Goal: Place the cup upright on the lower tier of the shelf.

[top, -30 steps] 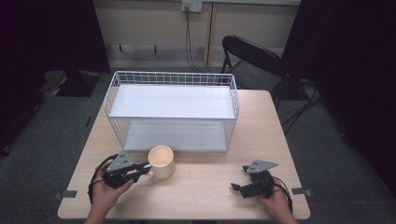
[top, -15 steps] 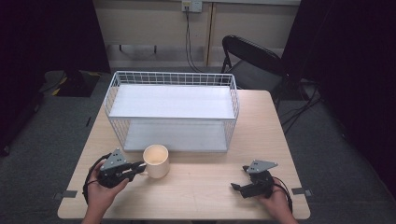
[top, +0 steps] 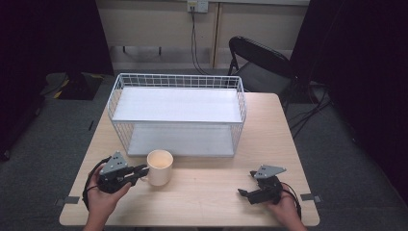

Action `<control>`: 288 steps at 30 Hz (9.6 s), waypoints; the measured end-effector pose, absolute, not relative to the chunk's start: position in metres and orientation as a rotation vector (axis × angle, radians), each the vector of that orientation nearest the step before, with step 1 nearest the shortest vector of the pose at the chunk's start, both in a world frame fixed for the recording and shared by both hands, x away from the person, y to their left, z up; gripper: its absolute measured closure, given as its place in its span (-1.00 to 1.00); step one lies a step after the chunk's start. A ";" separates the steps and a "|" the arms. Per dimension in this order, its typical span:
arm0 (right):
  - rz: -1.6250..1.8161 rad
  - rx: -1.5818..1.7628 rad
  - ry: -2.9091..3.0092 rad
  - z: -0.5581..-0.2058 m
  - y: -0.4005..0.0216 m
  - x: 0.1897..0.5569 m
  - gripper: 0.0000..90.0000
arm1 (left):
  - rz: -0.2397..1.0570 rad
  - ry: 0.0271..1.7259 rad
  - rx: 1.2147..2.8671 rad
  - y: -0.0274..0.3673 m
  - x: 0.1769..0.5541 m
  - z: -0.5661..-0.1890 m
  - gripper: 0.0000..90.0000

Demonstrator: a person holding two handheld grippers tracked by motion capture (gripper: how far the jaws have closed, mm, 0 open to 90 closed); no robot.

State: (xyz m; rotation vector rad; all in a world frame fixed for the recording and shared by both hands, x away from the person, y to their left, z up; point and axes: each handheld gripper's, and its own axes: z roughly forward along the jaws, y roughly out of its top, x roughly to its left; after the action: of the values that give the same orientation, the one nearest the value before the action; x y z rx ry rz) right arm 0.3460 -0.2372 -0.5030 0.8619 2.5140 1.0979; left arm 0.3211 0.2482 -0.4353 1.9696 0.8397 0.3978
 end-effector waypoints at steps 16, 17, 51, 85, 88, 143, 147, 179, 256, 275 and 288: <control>1.097 0.862 2.514 -0.503 -0.237 0.346 -0.69 | 0.364 0.900 1.963 0.254 0.319 -0.455 0.77; 1.098 0.862 2.514 -0.503 -0.237 0.346 -0.69 | 0.359 0.901 1.964 0.254 0.319 -0.456 0.77; 1.100 0.862 2.513 -0.503 -0.237 0.346 -0.69 | 0.429 0.917 2.030 0.249 0.321 -0.451 0.78; 1.099 0.861 2.513 -0.503 -0.237 0.346 -0.70 | 0.478 0.966 1.980 0.250 0.325 -0.431 0.79; 1.098 0.861 2.514 -0.503 -0.237 0.346 -0.70 | 0.486 0.976 1.971 0.249 0.328 -0.429 0.78; 1.095 0.861 2.515 -0.503 -0.238 0.345 -0.70 | 0.585 1.103 1.854 0.203 0.377 -0.426 0.79; 1.096 0.861 2.515 -0.503 -0.238 0.345 -0.70 | 0.590 1.105 1.855 0.198 0.380 -0.427 0.79; 1.097 0.862 2.515 -0.503 -0.238 0.345 -0.70 | 0.628 1.147 1.827 0.182 0.402 -0.436 0.78; 1.098 0.855 2.520 -0.503 -0.239 0.344 -0.70 | 0.620 1.192 1.753 0.192 0.410 -0.456 0.06; 1.098 0.855 2.520 -0.503 -0.239 0.344 -0.70 | 0.522 1.140 1.786 0.209 0.382 -0.454 -0.45; 1.098 0.855 2.520 -0.503 -0.239 0.344 -0.70 | 0.494 1.115 1.803 0.218 0.367 -0.457 -0.50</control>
State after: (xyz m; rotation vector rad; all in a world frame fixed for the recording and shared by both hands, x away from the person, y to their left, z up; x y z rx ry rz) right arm 0.3442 -0.2393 -0.5029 0.8546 2.5201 1.0978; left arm 0.3670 0.2181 -0.4574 1.8033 1.1151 0.4938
